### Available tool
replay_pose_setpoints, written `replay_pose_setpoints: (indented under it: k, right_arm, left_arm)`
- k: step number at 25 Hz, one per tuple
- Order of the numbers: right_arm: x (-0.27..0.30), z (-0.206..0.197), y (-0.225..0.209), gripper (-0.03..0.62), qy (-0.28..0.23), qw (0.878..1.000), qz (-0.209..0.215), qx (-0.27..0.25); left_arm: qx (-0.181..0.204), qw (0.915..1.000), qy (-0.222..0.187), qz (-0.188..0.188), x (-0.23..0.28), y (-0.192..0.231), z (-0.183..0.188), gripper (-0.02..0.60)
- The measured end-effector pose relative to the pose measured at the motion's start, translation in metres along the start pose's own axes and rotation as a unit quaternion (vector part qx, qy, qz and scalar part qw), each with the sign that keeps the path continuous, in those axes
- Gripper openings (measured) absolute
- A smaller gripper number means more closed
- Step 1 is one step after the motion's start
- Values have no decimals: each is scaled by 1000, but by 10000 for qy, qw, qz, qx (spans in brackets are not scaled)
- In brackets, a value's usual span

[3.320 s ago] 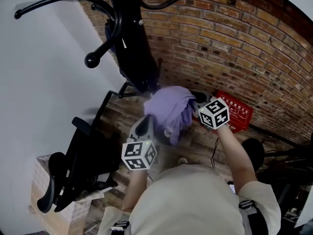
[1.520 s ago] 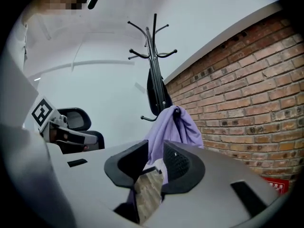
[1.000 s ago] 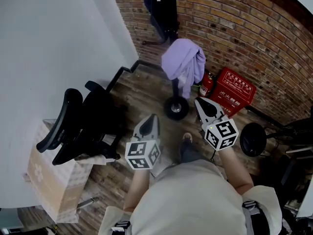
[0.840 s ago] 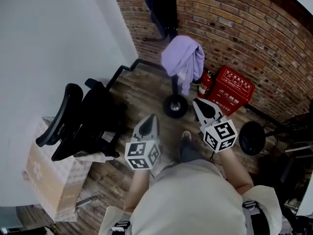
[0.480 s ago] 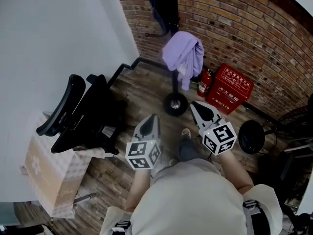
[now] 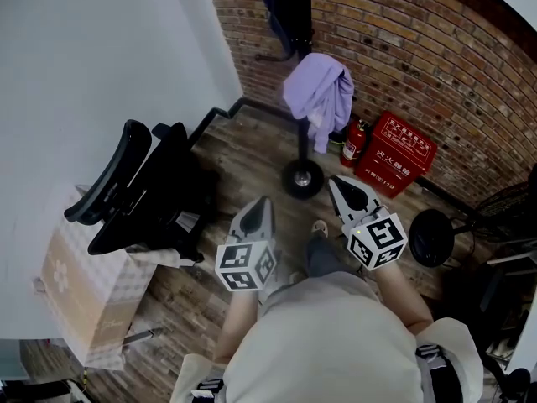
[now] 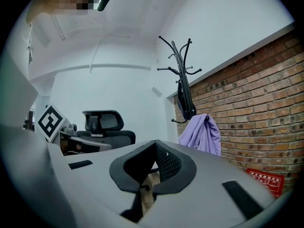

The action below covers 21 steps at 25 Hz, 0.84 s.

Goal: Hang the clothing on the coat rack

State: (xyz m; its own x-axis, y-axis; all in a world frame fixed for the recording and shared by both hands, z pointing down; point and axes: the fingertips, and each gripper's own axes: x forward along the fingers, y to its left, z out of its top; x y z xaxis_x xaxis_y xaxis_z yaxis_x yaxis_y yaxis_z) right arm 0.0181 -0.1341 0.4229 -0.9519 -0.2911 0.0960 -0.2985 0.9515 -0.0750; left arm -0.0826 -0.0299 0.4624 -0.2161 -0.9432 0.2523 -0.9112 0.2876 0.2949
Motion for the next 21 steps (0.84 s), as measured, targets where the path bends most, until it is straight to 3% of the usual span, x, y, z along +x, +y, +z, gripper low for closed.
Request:
replay_pose_setpoints:
  k: [21]
  right_arm:
    - [7, 9, 1, -2, -138, 9999, 93, 9]
  left_arm:
    - [27, 9999, -5, -107, 13, -2, 5, 5]
